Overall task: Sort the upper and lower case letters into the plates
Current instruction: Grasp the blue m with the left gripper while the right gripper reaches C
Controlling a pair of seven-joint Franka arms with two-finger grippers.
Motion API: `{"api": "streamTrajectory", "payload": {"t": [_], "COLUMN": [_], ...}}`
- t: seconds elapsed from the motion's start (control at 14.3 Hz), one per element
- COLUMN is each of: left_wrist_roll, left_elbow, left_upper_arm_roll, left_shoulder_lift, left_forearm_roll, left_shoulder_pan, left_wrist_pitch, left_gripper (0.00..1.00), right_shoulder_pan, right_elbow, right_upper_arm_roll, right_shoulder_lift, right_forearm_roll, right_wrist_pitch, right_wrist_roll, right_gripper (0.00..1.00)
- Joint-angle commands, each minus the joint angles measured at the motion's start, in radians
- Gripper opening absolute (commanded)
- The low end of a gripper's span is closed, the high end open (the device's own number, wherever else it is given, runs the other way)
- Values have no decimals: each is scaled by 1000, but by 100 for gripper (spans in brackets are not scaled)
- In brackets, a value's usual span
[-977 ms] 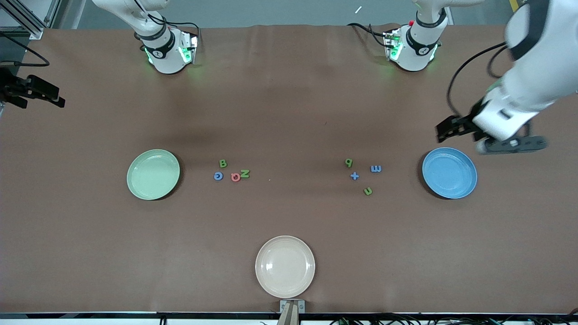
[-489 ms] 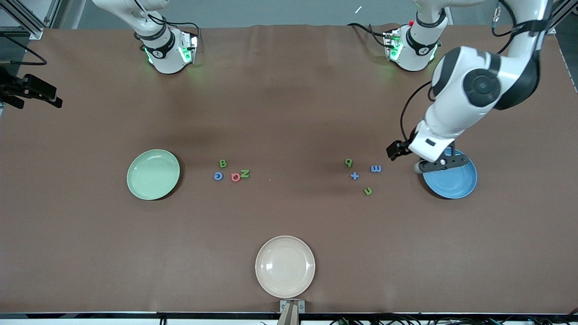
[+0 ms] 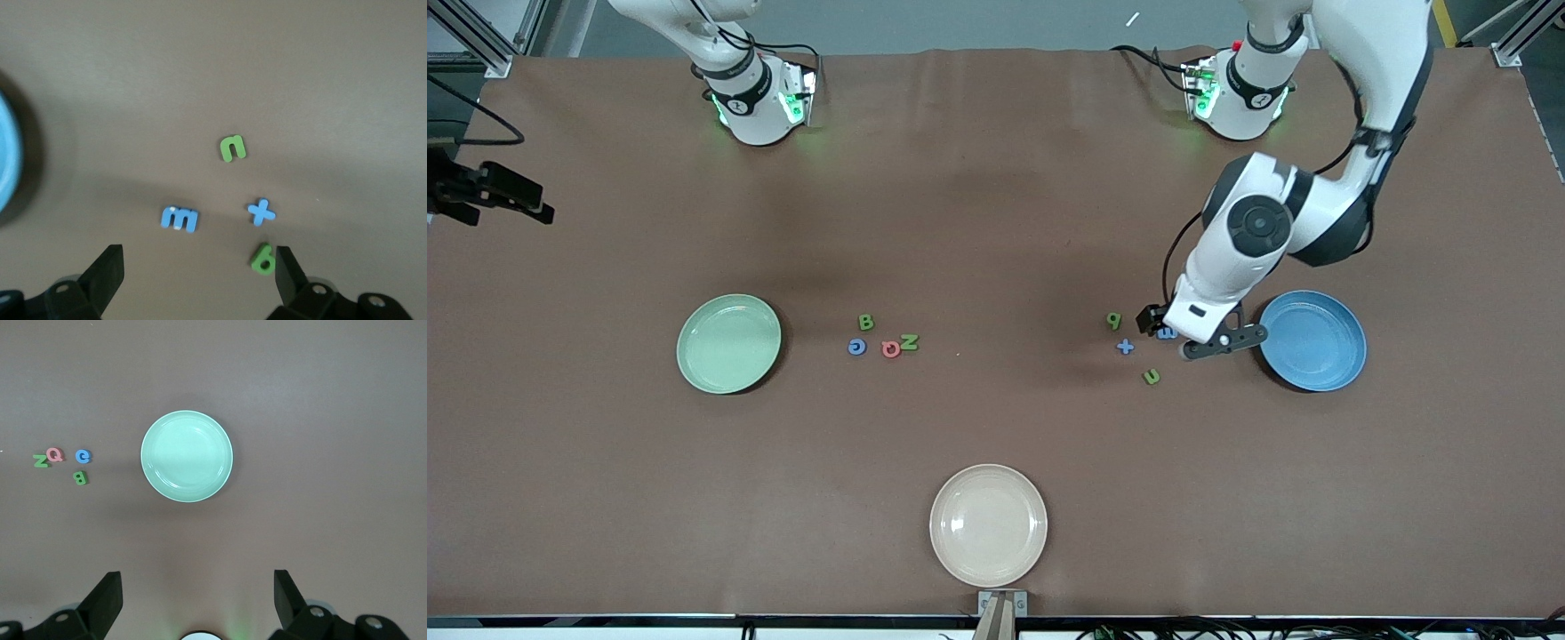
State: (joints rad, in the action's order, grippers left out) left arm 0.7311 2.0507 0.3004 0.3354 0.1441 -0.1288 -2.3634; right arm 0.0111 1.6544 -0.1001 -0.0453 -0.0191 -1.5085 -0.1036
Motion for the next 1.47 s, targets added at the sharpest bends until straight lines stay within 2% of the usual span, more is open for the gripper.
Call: {"api": "streamTrajectory", "payload": {"t": [0.0, 0.14, 0.42, 0.56, 0.7, 0.77, 0.91, 1.12, 1.4], "left_wrist_roll": [17, 1, -136, -130, -127, -127, -124, -124, -128], "left_elbow": [64, 86, 100, 100, 101, 101, 103, 105, 117], "left_upper_arm_roll": [2, 3, 3, 3, 3, 3, 2, -3, -3], "left_shoulder_lift": [14, 34, 65, 86, 102, 111, 131, 143, 145], "left_forearm_roll": [81, 97, 97, 97, 97, 95, 95, 95, 98], "left_shoulder_pan": [6, 11, 20, 24, 26, 26, 26, 26, 49], "left_wrist_pitch": [-97, -119, -119, -119, -134, -154, -195, -212, -212], "left_gripper": [100, 99, 97, 93, 90, 86, 86, 84, 78], "right_shoulder_pan": [20, 20, 29, 21, -29, -58, -121, -195, -318], "right_elbow": [-33, -44, -73, -73, -53, -26, 66, 223, 376], "right_upper_arm_roll": [10, 10, 8, 13, 16, 16, 16, 16, 16], "right_shoulder_lift": [47, 82, 220, 223, 232, 235, 236, 236, 261], "right_forearm_roll": [-16, -15, -1, -19, -27, -30, -41, -105, -105], "right_wrist_pitch": [4, -12, -33, -36, -65, -103, -240, -473, -721], "right_wrist_roll": [-2, -2, -4, 18, 143, 192, 272, 375, 516], "right_gripper": [100, 100, 100, 100, 100, 100, 100, 100, 100]}}
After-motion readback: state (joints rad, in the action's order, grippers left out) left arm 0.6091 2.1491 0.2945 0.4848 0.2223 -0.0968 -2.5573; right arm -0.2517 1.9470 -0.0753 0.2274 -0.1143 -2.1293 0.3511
